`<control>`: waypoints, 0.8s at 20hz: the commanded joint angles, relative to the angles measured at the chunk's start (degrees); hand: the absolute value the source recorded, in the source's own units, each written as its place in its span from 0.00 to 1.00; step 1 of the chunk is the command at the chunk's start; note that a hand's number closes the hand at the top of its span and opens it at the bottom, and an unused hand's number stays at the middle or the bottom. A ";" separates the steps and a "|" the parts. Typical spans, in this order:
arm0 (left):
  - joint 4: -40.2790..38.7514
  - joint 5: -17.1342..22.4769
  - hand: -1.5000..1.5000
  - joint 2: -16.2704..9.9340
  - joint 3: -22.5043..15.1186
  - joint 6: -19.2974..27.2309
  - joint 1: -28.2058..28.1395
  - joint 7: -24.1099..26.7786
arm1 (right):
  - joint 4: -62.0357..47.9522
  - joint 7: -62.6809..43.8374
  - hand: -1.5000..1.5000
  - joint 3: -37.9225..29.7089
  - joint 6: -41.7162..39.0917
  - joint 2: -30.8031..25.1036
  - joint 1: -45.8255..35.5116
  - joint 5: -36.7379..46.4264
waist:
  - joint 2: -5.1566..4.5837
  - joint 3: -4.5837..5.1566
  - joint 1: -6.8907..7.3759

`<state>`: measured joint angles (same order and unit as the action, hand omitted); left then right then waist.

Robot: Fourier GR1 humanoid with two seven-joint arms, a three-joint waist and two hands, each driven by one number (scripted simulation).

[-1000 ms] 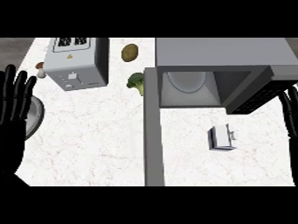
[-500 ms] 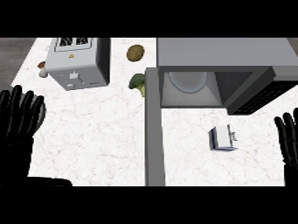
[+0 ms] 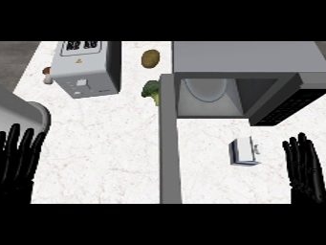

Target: Pick up the milk, place it into the microwave and close the microwave

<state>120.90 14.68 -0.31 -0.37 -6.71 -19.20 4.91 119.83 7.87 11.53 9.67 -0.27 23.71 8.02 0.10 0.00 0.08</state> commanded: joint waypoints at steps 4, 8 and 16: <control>-3.35 -0.27 0.00 0.28 0.29 -1.70 -0.42 4.99 | -14.10 7.10 0.00 -3.73 0.21 0.26 -4.68 -5.54 | -0.11 -0.01 0.01; -0.78 -0.57 0.00 0.29 -1.32 -3.18 -7.55 7.77 | -17.28 10.72 0.00 -5.17 -0.59 0.25 -3.47 -6.46 | -0.04 0.00 0.12; 3.12 2.05 0.00 0.04 -0.86 -4.04 -9.98 5.29 | -33.75 19.36 0.00 -9.09 6.39 0.25 -10.77 -9.00 | -0.09 -0.03 0.20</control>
<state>121.08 15.46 -0.39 -1.35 -11.84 -29.41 13.44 92.95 23.41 3.34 12.72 -0.22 15.50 -0.14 0.03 -0.02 0.32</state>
